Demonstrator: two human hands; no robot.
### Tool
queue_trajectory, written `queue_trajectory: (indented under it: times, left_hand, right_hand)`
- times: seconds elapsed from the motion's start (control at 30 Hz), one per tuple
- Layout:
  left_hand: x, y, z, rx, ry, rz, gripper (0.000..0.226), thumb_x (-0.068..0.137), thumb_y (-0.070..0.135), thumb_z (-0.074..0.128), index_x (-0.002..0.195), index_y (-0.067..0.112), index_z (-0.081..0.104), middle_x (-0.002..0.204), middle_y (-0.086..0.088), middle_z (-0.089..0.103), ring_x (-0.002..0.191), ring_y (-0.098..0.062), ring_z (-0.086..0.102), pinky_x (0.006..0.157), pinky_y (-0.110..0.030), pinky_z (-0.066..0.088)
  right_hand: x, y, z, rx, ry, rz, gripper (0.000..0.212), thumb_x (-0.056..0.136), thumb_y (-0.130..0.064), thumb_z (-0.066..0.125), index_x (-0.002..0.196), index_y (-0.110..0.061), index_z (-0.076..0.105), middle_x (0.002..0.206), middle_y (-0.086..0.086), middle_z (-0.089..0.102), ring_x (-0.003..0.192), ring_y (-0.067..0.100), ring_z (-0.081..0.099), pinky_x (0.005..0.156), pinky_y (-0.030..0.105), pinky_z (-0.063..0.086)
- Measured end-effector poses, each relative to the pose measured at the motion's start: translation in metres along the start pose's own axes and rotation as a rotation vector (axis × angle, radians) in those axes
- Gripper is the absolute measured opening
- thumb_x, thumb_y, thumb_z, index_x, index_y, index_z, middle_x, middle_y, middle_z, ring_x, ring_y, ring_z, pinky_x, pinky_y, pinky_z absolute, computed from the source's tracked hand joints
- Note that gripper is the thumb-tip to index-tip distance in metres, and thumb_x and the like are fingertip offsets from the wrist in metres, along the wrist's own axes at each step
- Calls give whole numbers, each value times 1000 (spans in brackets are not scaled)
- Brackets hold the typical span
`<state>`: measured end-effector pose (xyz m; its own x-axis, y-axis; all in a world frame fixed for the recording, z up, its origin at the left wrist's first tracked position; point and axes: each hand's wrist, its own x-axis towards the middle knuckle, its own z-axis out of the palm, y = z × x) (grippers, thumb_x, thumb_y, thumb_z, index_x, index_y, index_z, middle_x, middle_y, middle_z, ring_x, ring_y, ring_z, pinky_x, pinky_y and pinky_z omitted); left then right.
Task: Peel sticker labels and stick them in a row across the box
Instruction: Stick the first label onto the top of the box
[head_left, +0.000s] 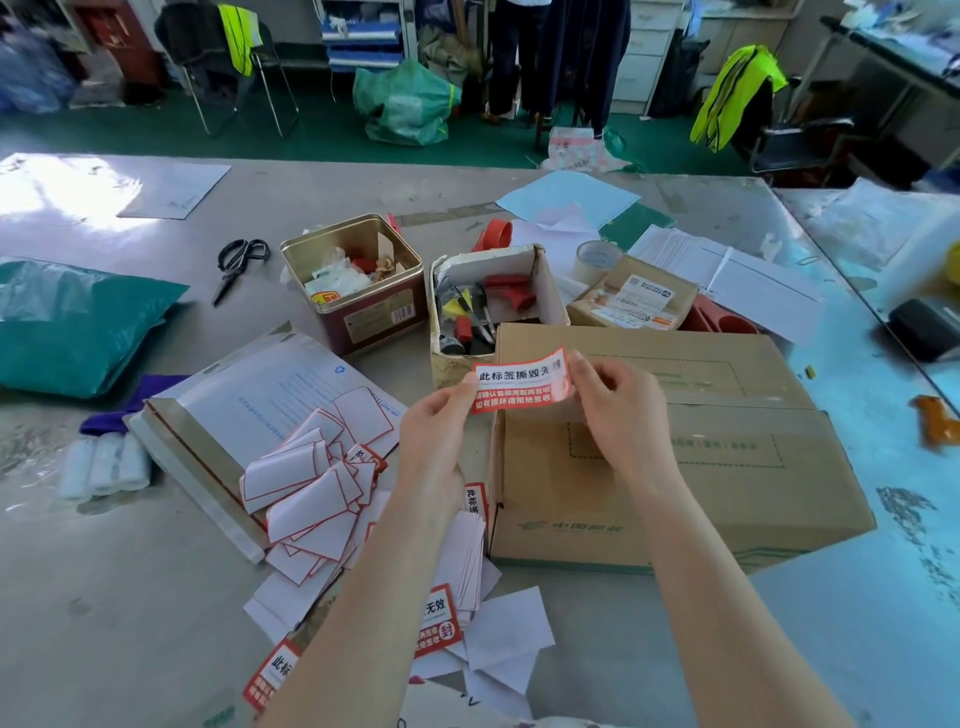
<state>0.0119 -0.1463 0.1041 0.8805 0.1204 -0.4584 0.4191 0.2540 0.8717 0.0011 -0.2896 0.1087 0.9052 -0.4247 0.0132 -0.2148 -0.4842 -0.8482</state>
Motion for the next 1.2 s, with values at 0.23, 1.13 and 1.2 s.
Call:
queue_trajectory:
  times: [0.23, 1.13, 1.2]
  left_hand:
    - [2, -7, 2, 101, 30, 76, 19, 90, 32, 59, 89, 16, 70, 80, 8, 68, 78, 0, 57, 66, -14, 37]
    - [18, -19, 1, 73, 38, -14, 16, 87, 33, 62, 85, 18, 67, 82, 7, 64, 77, -3, 52, 61, -14, 32]
    - [20, -22, 2, 81, 37, -13, 17, 88, 33, 62, 86, 16, 67, 81, 7, 63, 77, -4, 51, 61, -15, 32]
  right_hand:
    - [-1, -1, -1, 123, -4, 46, 57, 92, -51, 42, 80, -3, 69, 71, 13, 70, 57, 14, 50, 61, 32, 41]
    - [6, 9, 6, 21, 23, 22, 16, 89, -27, 60, 81, -14, 66, 79, -2, 69, 65, 10, 54, 59, 21, 38]
    - [6, 10, 6, 17, 25, 28, 16, 89, -27, 60, 82, -14, 66, 80, -2, 69, 66, 10, 55, 58, 21, 37]
